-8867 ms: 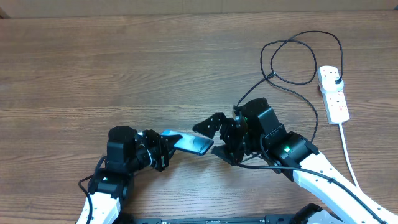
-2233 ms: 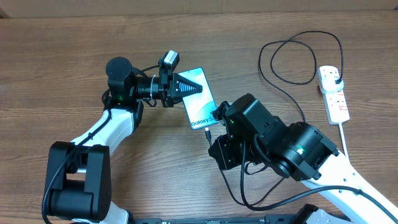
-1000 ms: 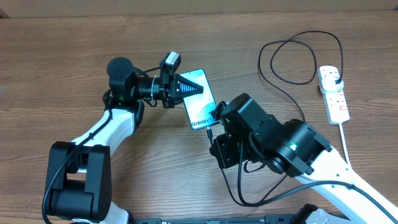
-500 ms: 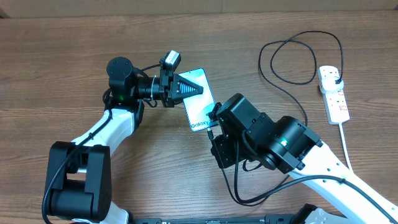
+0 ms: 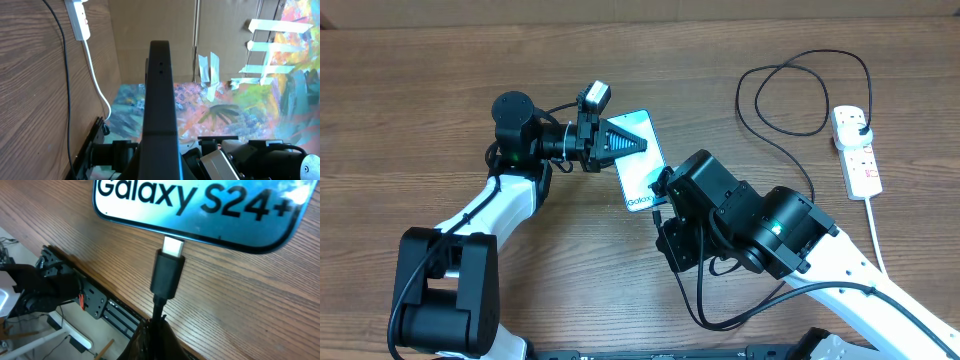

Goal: Plug charger to phone and switch on socket
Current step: 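Push the connector upward into the phone's bottom port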

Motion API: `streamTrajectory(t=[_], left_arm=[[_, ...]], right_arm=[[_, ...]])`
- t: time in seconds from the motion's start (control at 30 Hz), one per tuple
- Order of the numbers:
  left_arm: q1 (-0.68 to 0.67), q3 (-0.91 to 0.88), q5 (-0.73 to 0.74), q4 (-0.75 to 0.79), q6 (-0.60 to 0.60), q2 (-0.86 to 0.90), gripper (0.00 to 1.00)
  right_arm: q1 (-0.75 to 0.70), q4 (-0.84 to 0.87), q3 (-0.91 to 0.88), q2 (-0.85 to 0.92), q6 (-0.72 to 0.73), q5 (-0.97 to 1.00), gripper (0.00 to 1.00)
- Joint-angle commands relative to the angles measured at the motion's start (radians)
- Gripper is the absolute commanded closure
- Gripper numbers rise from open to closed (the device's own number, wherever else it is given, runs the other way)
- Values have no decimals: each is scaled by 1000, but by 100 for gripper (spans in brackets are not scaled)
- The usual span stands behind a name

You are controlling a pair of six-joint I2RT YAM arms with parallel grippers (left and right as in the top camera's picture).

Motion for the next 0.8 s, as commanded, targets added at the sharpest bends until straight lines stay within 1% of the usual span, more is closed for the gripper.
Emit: streamTrajectory(t=[0.0,0.47,0.57,0.63,0.77], left_arm=[[-8,23,6,5,-37,-1,96],[-8,23,14,6,-32,-1,96],[-8,23,38,6,-7,-1,96],[-8,23,69,6,31,-1,96],[-15,22,74,6,59,-1,96]], right_arm=[[0,14,-3,-3,-12,-16,96],[-1,18,-3,-3,-30,-13,96],[-1,18,-3,-3,-31,22,96],[-1,25,-3,-3,-35,54,96],[-1,52,-3,-3,-56,61,96]])
